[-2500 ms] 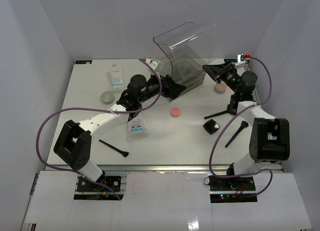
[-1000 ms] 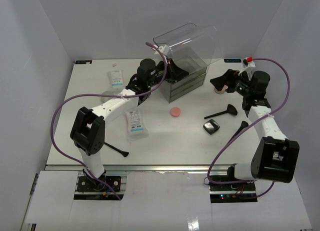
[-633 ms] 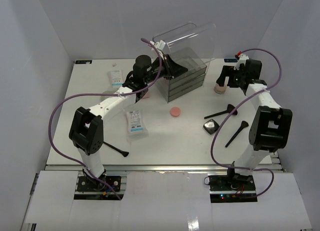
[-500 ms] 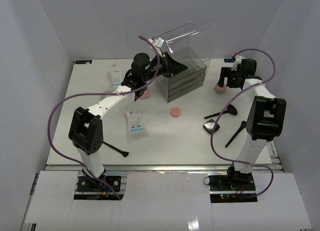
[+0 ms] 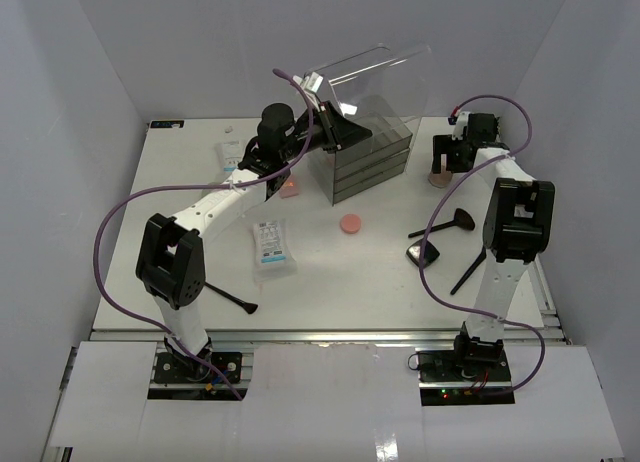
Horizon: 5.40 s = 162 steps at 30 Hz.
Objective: Organize the makeup
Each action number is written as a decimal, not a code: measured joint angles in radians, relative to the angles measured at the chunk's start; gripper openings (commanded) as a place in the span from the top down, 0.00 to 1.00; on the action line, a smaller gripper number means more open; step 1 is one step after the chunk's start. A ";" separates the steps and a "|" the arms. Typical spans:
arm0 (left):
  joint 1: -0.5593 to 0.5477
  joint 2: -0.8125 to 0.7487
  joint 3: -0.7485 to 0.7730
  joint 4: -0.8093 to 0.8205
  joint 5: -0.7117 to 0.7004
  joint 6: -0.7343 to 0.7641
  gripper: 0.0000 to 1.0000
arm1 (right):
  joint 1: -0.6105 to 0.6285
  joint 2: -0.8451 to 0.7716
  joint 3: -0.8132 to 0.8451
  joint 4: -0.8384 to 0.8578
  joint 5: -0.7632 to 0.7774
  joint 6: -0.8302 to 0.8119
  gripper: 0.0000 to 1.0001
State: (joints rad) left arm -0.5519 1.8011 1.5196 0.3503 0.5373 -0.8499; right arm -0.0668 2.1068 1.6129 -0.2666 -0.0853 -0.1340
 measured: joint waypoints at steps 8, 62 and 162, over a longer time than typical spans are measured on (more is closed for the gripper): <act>0.005 0.000 0.000 0.004 0.008 -0.008 0.91 | 0.007 0.075 0.061 -0.034 -0.016 -0.005 0.10; 0.049 -0.003 0.084 0.025 0.042 -0.229 0.91 | 0.458 -0.695 -0.764 0.534 -0.159 -0.540 0.92; 0.066 0.024 0.079 0.107 0.079 -0.329 0.92 | 0.659 -0.292 -0.659 0.474 0.074 0.014 0.54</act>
State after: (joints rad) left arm -0.4854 1.8252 1.5986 0.4568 0.6167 -1.1786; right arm 0.5919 1.8151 0.9539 0.2079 -0.0109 -0.1202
